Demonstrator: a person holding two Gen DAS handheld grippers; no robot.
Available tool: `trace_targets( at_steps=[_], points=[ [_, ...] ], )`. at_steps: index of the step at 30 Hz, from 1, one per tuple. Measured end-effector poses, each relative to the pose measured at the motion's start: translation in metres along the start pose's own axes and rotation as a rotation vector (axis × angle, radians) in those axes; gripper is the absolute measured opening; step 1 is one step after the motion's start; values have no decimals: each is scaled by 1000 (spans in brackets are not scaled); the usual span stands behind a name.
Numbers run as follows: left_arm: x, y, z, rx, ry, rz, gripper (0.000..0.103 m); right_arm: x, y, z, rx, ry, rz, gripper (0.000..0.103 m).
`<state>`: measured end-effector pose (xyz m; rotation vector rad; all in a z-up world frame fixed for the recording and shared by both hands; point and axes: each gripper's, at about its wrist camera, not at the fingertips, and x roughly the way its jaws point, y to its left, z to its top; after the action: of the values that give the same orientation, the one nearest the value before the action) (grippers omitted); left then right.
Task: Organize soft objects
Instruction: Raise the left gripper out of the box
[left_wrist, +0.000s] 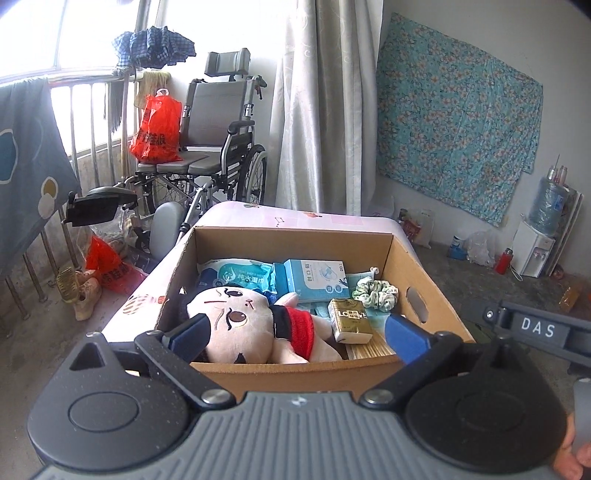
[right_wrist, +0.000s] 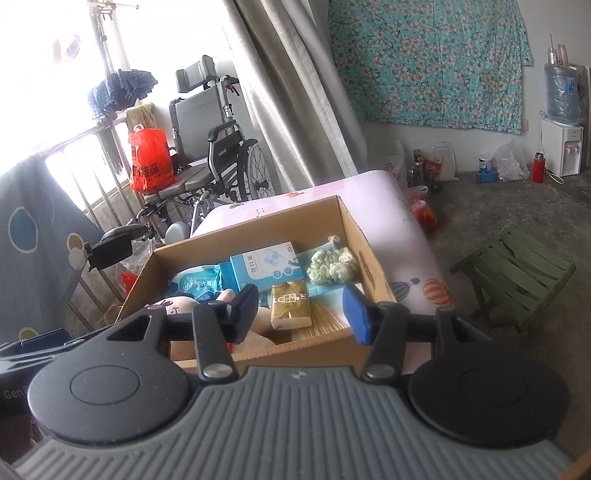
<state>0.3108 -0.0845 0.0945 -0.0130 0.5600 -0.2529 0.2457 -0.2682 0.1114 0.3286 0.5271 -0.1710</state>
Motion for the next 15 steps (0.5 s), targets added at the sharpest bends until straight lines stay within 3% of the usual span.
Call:
trace_targets(
  at_steps=[9, 15],
  points=[
    [-3, 2, -3, 10, -13, -15, 103, 1, 5, 2, -56, -15, -47, 54],
    [0, -1, -6, 16, -12, 33, 103, 1, 4, 2, -69, -29, -62, 59]
  ],
)
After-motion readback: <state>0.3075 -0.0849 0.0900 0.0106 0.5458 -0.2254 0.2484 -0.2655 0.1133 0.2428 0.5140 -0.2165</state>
